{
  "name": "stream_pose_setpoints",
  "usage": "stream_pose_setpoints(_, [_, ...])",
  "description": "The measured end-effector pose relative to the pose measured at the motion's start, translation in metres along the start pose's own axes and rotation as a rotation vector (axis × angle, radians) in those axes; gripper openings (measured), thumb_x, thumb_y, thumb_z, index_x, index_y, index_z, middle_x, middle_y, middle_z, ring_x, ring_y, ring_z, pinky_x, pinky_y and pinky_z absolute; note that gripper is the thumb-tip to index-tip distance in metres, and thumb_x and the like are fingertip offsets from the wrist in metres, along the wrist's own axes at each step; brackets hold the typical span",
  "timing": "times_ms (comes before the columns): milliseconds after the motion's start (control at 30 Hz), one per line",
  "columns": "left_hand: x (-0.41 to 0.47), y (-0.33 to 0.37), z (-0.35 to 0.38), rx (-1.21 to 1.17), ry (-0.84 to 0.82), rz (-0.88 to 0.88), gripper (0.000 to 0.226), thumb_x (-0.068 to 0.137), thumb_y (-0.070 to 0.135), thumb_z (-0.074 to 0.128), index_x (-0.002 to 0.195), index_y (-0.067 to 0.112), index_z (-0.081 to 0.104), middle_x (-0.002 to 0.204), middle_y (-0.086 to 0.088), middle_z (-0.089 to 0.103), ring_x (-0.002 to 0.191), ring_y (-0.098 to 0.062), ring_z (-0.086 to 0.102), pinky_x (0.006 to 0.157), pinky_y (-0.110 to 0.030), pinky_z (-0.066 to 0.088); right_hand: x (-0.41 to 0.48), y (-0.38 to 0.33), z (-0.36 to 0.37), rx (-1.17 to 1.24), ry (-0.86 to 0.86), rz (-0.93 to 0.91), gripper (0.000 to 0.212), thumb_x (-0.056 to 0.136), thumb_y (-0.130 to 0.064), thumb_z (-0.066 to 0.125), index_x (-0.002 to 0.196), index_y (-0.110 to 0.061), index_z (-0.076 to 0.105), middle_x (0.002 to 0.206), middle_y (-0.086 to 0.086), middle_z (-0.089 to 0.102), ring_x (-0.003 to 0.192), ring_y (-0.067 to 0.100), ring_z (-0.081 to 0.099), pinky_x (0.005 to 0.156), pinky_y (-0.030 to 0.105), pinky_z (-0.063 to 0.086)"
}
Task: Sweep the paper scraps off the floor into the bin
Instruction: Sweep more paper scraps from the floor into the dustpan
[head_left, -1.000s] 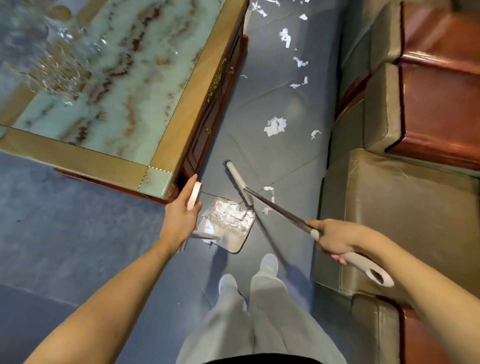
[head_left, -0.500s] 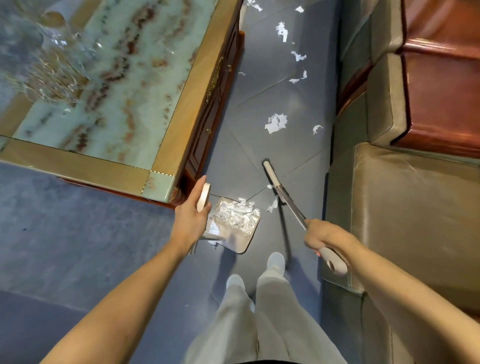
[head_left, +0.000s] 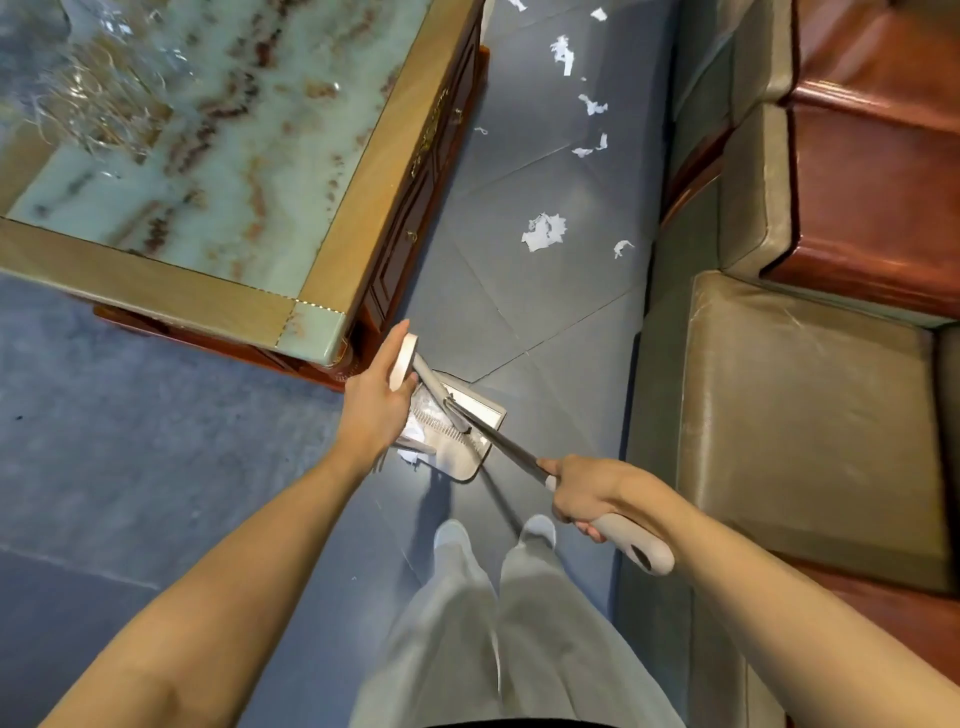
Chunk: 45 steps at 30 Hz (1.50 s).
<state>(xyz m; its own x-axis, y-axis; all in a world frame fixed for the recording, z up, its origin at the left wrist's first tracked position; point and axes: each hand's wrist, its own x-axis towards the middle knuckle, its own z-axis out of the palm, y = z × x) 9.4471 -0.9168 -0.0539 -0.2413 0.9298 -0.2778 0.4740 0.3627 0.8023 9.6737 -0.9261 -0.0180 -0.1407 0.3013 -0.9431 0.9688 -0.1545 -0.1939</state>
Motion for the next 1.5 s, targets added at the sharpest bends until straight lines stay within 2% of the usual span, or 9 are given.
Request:
stream_pose_setpoints(100, [-0.034, -0.012, -0.008, -0.013, 0.024, -0.021, 0.061, 0.094, 0.007, 0.054, 0.142, 0.04, 0.037, 0.122, 0.004, 0.056, 0.09, -0.005, 0.055, 0.079, 0.002, 0.033, -0.012, 0.005, 0.018, 0.012, -0.029, -0.003, 0.071, 0.086, 0.0, 0.054, 0.149, -0.021, 0.029, 0.082, 0.011, 0.058, 0.07, 0.02, 0.055, 0.073, 0.032, 0.054])
stream_pose_setpoints(233, [-0.086, -0.032, -0.014, -0.017, 0.082, -0.064, 0.061, 0.096, 0.013, 0.053, 0.141, 0.049, 0.034, 0.12, -0.008, 0.063, 0.082, -0.013, 0.056, 0.078, -0.021, 0.042, -0.026, 0.011, 0.045, 0.094, 0.003, 0.014, 0.067, 0.09, -0.002, 0.043, 0.149, -0.031, 0.028, 0.067, 0.008, 0.054, 0.045, 0.011, 0.047, 0.043, 0.02, 0.046])
stream_pose_setpoints(400, [-0.175, -0.053, -0.019, 0.0, 0.199, -0.119, 0.059, 0.097, 0.015, 0.051, 0.145, 0.043, 0.029, 0.141, -0.003, 0.049, 0.122, -0.025, 0.049, 0.1, -0.03, 0.037, -0.052, 0.021, 0.088, -0.05, -0.001, -0.057, 0.06, 0.09, -0.004, 0.043, 0.145, -0.027, 0.036, 0.07, 0.007, 0.053, 0.05, 0.012, 0.049, 0.046, 0.022, 0.045])
stream_pose_setpoints(767, [-0.371, -0.113, -0.066, -0.169, 0.757, -0.299, 0.061, 0.094, 0.009, 0.052, 0.14, 0.047, 0.038, 0.114, 0.011, 0.055, 0.099, -0.012, 0.056, 0.087, -0.017, 0.037, -0.102, -0.012, 0.205, -0.427, 0.044, -0.288, 0.041, 0.081, -0.008, 0.047, 0.121, -0.015, 0.052, 0.06, 0.007, 0.063, 0.054, 0.022, 0.058, 0.061, 0.033, 0.052])
stream_pose_setpoints(867, [-0.415, -0.13, -0.102, -0.19, 0.916, -0.34, 0.057, 0.094, 0.01, 0.052, 0.14, 0.043, 0.041, 0.115, 0.008, 0.059, 0.087, -0.012, 0.055, 0.08, -0.012, 0.039, -0.114, -0.052, 0.237, -0.473, 0.031, -0.378, 0.035, 0.084, -0.005, 0.046, 0.118, -0.016, 0.05, 0.061, 0.008, 0.061, 0.054, 0.023, 0.056, 0.056, 0.031, 0.048])
stream_pose_setpoints(1100, [-0.496, -0.191, -0.229, -0.239, 1.144, -0.378, 0.058, 0.093, 0.013, 0.056, 0.135, 0.052, 0.042, 0.124, 0.005, 0.061, 0.109, -0.03, 0.06, 0.097, -0.04, 0.05, -0.132, -0.189, 0.324, -0.511, -0.059, -0.577, 0.051, 0.09, 0.001, 0.047, 0.137, -0.016, 0.044, 0.059, 0.011, 0.048, 0.048, 0.019, 0.044, 0.045, 0.024, 0.04])
stream_pose_setpoints(1267, [-0.525, -0.259, -0.35, -0.199, 1.226, -0.371, 0.058, 0.095, 0.014, 0.054, 0.136, 0.053, 0.039, 0.124, 0.007, 0.058, 0.07, -0.009, 0.055, 0.066, -0.018, 0.051, -0.103, -0.292, 0.397, -0.455, -0.123, -0.653, 0.076, 0.09, -0.006, 0.054, 0.153, -0.031, 0.02, 0.059, 0.009, 0.051, 0.053, 0.022, 0.046, 0.049, 0.03, 0.042])
stream_pose_setpoints(1433, [-0.537, -0.314, -0.478, -0.128, 1.216, -0.333, 0.058, 0.096, 0.009, 0.053, 0.143, 0.039, 0.037, 0.134, 0.011, 0.048, 0.119, -0.006, 0.049, 0.088, -0.002, 0.036, -0.088, -0.42, 0.451, -0.421, -0.121, -0.685, 0.077, 0.088, -0.011, 0.06, 0.15, -0.04, 0.024, 0.056, 0.005, 0.051, 0.05, 0.02, 0.046, 0.045, 0.028, 0.042])
stream_pose_setpoints(1500, [-0.535, -0.337, -0.53, -0.113, 1.233, -0.322, 0.059, 0.096, 0.008, 0.053, 0.143, 0.04, 0.036, 0.143, 0.003, 0.045, 0.127, -0.02, 0.048, 0.103, -0.022, 0.039, -0.09, -0.475, 0.467, -0.408, -0.124, -0.709, 0.077, 0.089, -0.009, 0.06, 0.15, -0.039, 0.025, 0.059, 0.005, 0.051, 0.049, 0.019, 0.046, 0.044, 0.027, 0.042])
